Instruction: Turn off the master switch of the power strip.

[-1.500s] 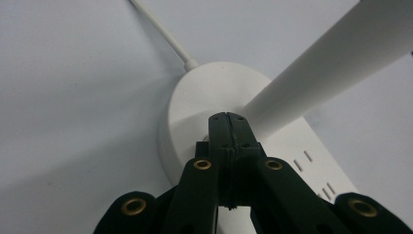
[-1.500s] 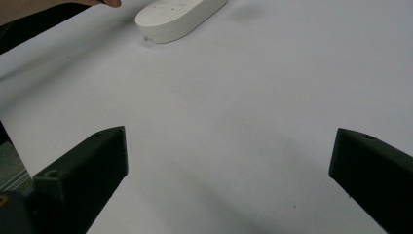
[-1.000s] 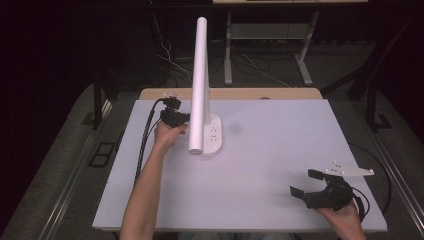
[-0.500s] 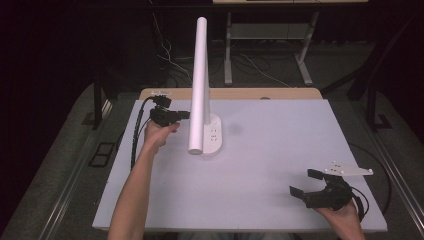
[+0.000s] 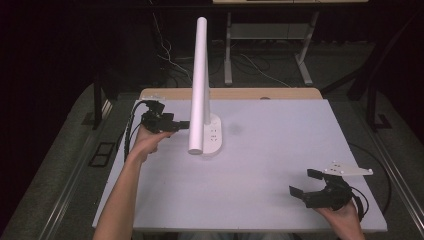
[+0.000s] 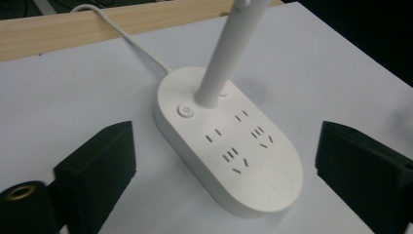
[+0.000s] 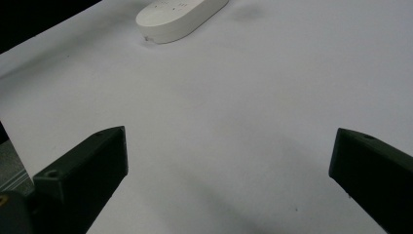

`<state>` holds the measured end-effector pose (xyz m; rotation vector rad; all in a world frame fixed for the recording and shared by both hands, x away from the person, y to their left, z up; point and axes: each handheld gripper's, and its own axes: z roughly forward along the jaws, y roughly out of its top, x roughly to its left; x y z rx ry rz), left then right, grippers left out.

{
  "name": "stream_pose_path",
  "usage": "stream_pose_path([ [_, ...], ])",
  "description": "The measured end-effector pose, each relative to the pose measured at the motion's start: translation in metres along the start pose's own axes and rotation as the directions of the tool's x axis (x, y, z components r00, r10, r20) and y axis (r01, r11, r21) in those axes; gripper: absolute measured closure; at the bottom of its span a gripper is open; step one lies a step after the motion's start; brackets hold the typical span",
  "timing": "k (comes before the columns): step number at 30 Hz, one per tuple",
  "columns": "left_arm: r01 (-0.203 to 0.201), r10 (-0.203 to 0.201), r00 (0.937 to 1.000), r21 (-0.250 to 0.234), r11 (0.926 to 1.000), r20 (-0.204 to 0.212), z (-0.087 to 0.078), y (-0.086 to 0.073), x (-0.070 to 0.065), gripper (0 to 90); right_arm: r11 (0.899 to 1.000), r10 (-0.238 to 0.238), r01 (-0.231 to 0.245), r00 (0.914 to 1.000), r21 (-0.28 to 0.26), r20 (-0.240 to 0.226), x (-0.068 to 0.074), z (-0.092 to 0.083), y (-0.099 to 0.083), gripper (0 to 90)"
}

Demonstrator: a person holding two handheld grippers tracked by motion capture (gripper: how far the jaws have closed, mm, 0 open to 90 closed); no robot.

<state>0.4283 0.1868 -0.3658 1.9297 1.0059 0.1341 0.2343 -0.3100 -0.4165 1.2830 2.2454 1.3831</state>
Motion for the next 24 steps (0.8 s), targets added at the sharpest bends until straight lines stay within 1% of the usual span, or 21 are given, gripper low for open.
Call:
stream_pose_path([
  [1, -0.006, 0.006, 1.0, -0.002, 1.0, -0.002, -0.002, -0.002, -0.002, 5.0, 1.0, 0.0, 0.0, 1.0, -0.001, 0.0, 0.0, 0.0, 0.0, 0.0],
  [3, 0.0, 0.0, 1.0, -0.009, 1.0, 0.003, -0.007, -0.006, -0.005, 2.9, 1.0, -0.001, 0.001, 1.0, -0.001, -0.001, 0.0, 0.0, 0.0, 0.0],
  [5, 0.003, -0.003, 1.0, -0.001, 1.0, 0.004, -0.009, -0.009, -0.009, 0.0, 1.0, 0.0, 0.0, 1.0, -0.001, 0.0, 0.001, -0.001, 0.0, 0.0],
  [6, 0.0, 0.0, 1.0, 0.0, 1.0, 0.005, -0.01, -0.011, -0.01, 0.0, 1.0, -0.006, 0.006, 1.0, -0.003, 0.001, 0.0, -0.001, 0.0, 0.0],
  [8, -0.006, 0.006, 0.9999, -0.008, 0.9999, 0.01, -0.013, -0.015, -0.013, 0.0, 1.0, 0.001, -0.001, 1.0, -0.002, 0.001, 0.001, -0.001, 0.0, 0.0],
  [9, -0.016, 0.016, 0.9998, -0.013, 0.9998, 0.009, -0.015, -0.017, -0.015, 0.0, 1.0, 0.0, 0.0, 1.0, -0.003, 0.002, 0.0, -0.001, 0.0, 0.0],
  [12, -0.005, 0.006, 0.9998, -0.035, 0.9994, 0.018, -0.02, -0.023, -0.021, 0.0, 1.0, 0.002, -0.002, 1.0, -0.003, 0.004, 0.0, -0.002, 0.0, 0.0],
  [16, -0.009, 0.01, 0.9998, -0.054, 0.9985, 0.018, -0.027, -0.032, -0.028, 0.0, 1.0, -0.001, 0.001, 1.0, -0.002, 0.005, 0.0, -0.001, 0.0, 0.0],
  [19, -0.004, 0.006, 0.9996, -0.072, 0.9974, 0.028, -0.034, -0.039, -0.033, 0.0, 1.0, -0.004, 0.004, 1.0, -0.003, 0.007, 0.001, -0.001, 0.0, 0.0],
  [21, -0.01, 0.011, 0.9997, -0.082, 0.9966, 0.021, -0.037, -0.044, -0.036, 0.0, 1.0, -0.004, 0.004, 1.0, -0.005, 0.007, 0.001, -0.001, 0.0, 0.0],
  [22, -0.002, 0.005, 0.9995, -0.093, 0.9957, 0.031, -0.039, -0.048, -0.038, 0.0, 1.0, -0.004, 0.004, 1.0, -0.004, 0.007, 0.001, -0.001, 0.0, 0.0],
  [23, -0.003, 0.006, 0.9995, -0.095, 0.9955, 0.032, -0.04, -0.051, -0.04, 0.0, 1.0, 0.0, 0.0, 1.0, -0.003, 0.007, 0.001, -0.001, 0.0, 0.0],
  [24, -0.013, 0.015, 0.9996, -0.092, 0.9956, 0.023, -0.041, -0.055, -0.043, 0.0, 1.0, -0.001, 0.001, 1.0, -0.003, 0.008, 0.001, -0.002, 0.0, 0.0],
])
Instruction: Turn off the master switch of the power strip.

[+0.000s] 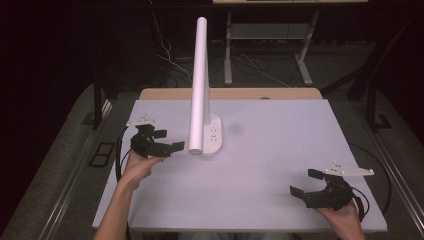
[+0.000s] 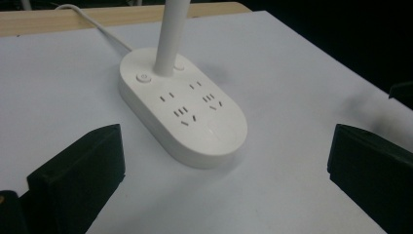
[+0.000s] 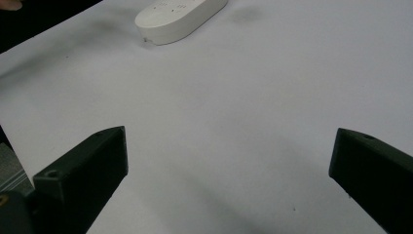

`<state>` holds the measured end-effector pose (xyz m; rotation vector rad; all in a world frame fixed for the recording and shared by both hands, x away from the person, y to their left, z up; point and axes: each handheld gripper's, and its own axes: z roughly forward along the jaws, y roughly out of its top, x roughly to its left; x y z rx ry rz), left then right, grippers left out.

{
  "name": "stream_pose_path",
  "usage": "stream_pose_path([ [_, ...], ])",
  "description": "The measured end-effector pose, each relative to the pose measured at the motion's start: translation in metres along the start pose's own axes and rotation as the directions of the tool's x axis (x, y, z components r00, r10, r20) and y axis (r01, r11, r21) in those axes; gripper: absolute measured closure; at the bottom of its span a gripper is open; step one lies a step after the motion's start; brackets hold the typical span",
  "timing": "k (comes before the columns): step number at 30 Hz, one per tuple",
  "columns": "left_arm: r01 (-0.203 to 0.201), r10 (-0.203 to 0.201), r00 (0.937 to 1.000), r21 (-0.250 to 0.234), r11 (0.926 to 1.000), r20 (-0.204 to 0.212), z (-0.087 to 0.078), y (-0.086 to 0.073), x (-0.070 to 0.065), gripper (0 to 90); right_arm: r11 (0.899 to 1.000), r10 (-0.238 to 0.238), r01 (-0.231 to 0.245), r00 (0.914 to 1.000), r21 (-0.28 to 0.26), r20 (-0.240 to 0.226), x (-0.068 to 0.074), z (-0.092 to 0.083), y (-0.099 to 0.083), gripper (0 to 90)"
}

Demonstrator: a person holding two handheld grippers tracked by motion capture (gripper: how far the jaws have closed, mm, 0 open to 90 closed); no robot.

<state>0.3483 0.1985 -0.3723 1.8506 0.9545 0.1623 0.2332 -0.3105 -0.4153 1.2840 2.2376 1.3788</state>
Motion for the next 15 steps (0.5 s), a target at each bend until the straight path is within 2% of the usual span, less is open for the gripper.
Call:
stream_pose_path([
  [4, 0.005, -0.005, 1.0, -0.023, 0.9997, 0.001, -0.006, -0.012, -0.007, 0.0, 1.0, 0.001, -0.001, 1.0, 0.001, -0.001, 0.0, 0.0, 0.0, 0.0],
  [8, -0.007, 0.007, 1.0, -0.025, 0.9997, 0.002, -0.012, -0.022, -0.015, 0.0, 1.0, -0.005, 0.005, 1.0, 0.0, -0.001, 0.001, 0.001, 0.0, 0.0],
  [15, 0.0, 0.001, 0.9999, -0.065, 0.9979, 0.016, -0.019, -0.041, -0.029, 0.0, 1.0, 0.0, 0.0, 1.0, 0.003, 0.003, 0.001, 0.002, 0.0, 0.0],
])
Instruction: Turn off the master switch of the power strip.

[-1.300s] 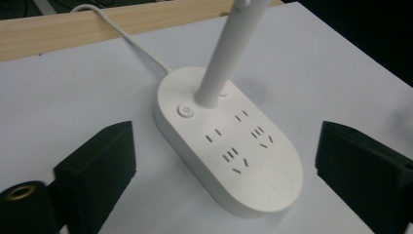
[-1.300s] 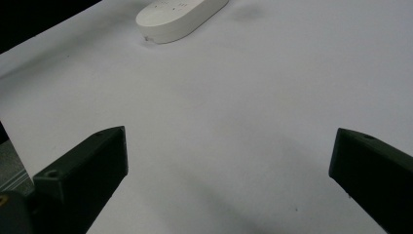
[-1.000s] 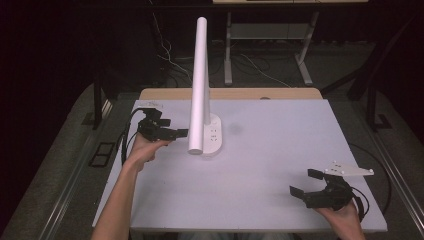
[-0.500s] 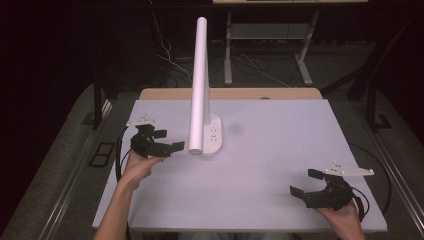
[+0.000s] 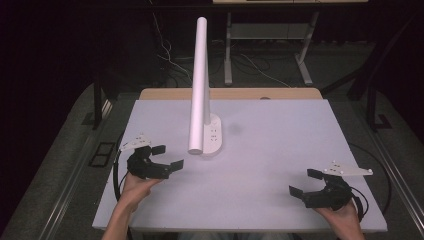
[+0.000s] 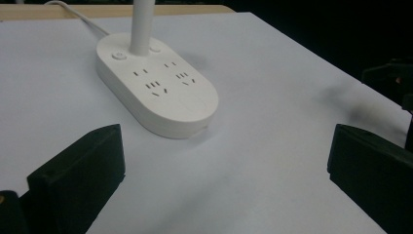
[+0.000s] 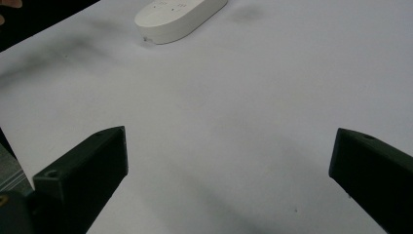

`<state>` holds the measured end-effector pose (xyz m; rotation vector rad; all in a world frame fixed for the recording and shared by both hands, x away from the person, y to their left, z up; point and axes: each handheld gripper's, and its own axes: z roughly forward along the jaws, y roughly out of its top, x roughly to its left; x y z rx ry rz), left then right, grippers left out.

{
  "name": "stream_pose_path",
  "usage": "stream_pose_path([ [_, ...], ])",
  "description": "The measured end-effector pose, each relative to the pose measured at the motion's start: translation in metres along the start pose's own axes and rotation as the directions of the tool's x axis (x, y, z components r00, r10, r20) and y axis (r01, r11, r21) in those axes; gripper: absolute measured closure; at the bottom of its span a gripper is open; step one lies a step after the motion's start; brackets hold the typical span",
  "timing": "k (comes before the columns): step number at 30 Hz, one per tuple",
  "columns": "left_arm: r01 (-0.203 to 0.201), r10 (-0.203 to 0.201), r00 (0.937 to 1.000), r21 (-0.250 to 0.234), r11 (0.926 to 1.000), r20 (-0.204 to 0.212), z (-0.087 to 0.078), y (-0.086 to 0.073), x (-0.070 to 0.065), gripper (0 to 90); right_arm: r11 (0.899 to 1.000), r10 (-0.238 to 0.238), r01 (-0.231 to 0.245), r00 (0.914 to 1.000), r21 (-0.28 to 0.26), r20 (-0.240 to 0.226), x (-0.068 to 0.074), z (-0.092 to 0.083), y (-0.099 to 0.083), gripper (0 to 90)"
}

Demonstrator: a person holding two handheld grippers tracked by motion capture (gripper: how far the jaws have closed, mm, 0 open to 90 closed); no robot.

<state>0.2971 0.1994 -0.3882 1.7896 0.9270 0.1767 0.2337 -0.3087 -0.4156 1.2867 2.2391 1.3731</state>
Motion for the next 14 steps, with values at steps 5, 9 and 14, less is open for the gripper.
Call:
stream_pose_path([
  [5, 0.006, -0.006, 1.0, -0.021, 0.9998, 0.004, -0.003, -0.014, -0.008, 0.0, 1.0, -0.004, 0.004, 1.0, 0.002, 0.001, 0.001, 0.001, 0.0, 0.0],
  [9, -0.011, 0.011, 0.9999, -0.011, 0.9999, 0.009, -0.006, -0.021, -0.017, 0.0, 1.0, -0.012, 0.012, 0.9999, -0.002, 0.003, 0.001, 0.001, 0.001, 0.0],
  [14, -0.013, 0.013, 0.9997, -0.013, 0.9998, 0.02, -0.007, -0.031, -0.023, 0.0, 1.0, -0.008, 0.008, 1.0, -0.001, 0.001, 0.001, 0.001, 0.001, 0.0],
])
